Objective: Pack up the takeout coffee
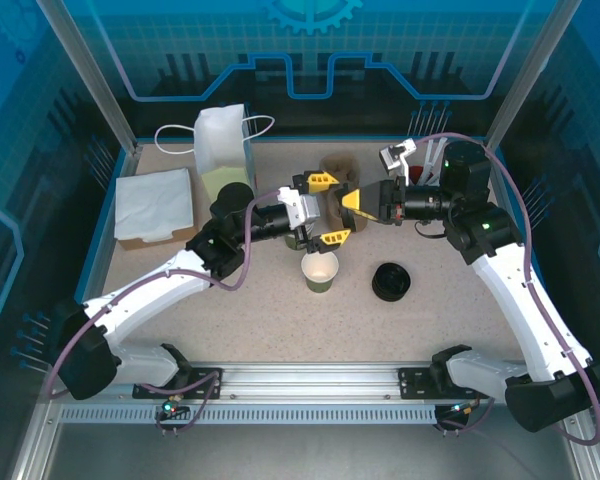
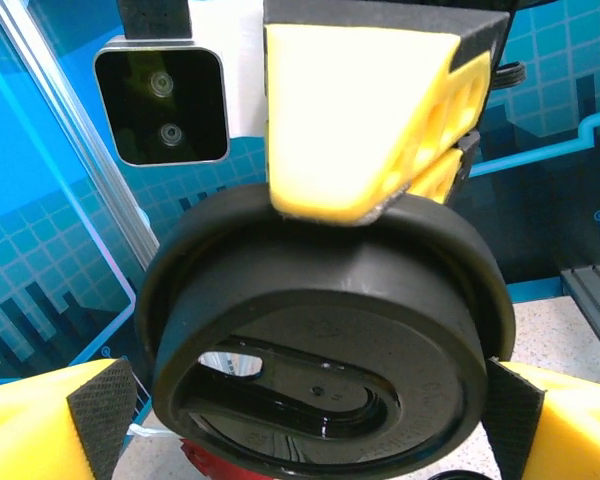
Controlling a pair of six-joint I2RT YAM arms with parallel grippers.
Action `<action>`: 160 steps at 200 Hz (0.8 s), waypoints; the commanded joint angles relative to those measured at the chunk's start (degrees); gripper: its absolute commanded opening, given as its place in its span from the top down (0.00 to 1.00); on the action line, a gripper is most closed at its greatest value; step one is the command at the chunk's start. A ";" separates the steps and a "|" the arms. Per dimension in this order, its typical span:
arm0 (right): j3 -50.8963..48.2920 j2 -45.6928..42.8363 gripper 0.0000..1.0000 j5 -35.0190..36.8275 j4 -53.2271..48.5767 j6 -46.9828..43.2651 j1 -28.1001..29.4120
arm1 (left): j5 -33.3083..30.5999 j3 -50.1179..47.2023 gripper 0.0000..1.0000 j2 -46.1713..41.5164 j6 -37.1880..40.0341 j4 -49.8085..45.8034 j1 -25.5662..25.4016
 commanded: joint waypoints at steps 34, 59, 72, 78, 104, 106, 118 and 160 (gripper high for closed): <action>1.01 -0.04 0.88 -0.53 1.81 1.03 1.10 | -0.13 1.92 0.17 -0.71 3.27 -0.05 -0.51; 1.35 -0.13 0.88 -0.73 0.61 0.11 1.11 | -0.05 1.63 0.20 -1.10 3.98 -0.57 -0.48; 1.31 -0.11 0.88 -0.76 -0.21 -0.48 1.10 | 0.44 1.92 0.23 -1.12 4.23 -1.37 -0.47; 1.12 -0.09 0.88 -0.86 -0.23 -0.48 1.16 | 0.75 2.12 0.24 -1.09 4.24 -1.85 -0.48; 0.43 -0.05 0.88 -1.02 -0.22 -0.57 1.18 | 1.49 2.78 0.27 -1.19 4.42 -2.85 -0.51; 0.35 -0.04 0.88 -1.00 -0.22 -0.53 1.18 | 1.51 2.78 0.27 -1.20 4.42 -2.86 -0.54; 0.08 0.00 0.88 -0.88 -0.68 -0.78 1.20 | 1.35 2.78 0.27 -1.26 4.42 -2.82 -0.53; 0.46 0.14 0.76 0.57 -5.24 -4.22 0.84 | 0.58 3.19 0.24 -1.80 5.83 -7.39 -0.49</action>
